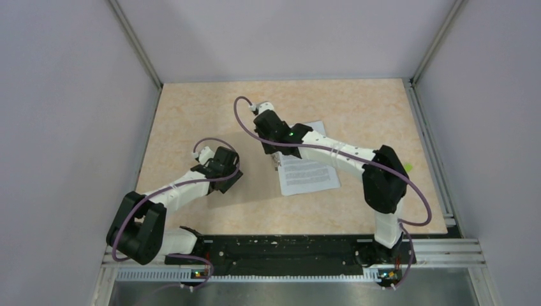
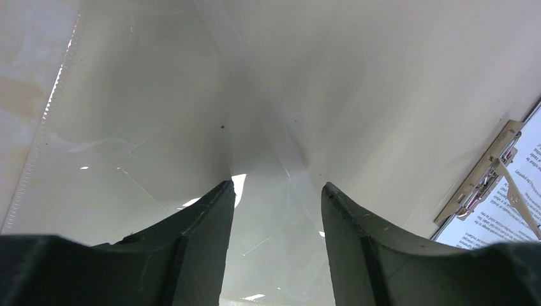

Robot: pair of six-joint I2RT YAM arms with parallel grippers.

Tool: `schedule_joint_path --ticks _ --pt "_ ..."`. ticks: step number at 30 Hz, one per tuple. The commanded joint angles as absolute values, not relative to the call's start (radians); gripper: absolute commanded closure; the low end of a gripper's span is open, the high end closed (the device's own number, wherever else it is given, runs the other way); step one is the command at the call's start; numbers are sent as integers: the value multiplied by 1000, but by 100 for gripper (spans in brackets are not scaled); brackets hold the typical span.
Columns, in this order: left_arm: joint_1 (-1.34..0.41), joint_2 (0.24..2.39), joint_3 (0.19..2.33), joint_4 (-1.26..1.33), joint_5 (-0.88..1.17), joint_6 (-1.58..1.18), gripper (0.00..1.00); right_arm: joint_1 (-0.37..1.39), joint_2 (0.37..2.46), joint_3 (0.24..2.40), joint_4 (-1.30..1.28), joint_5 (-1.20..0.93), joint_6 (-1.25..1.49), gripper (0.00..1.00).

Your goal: Put the files into the folder

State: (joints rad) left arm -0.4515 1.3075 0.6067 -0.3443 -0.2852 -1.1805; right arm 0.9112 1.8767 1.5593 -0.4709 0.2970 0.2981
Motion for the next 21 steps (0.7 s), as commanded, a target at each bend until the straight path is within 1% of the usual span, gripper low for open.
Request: schedule_joint_path --ticks 1,9,15,21 --pt "-449 1317 600 -350 -292 -1193 42 924 1967 1651 -573 351 283 82" --pt "-449 1322 587 -336 -286 -1203 42 934 2027 1699 -602 351 270 86" --pt "-449 1324 585 -333 -286 -1201 42 942 2038 1697 -602 357 272 86" --pt "-449 1328 583 -334 -288 -1202 42 946 2034 1680 -606 366 283 90"
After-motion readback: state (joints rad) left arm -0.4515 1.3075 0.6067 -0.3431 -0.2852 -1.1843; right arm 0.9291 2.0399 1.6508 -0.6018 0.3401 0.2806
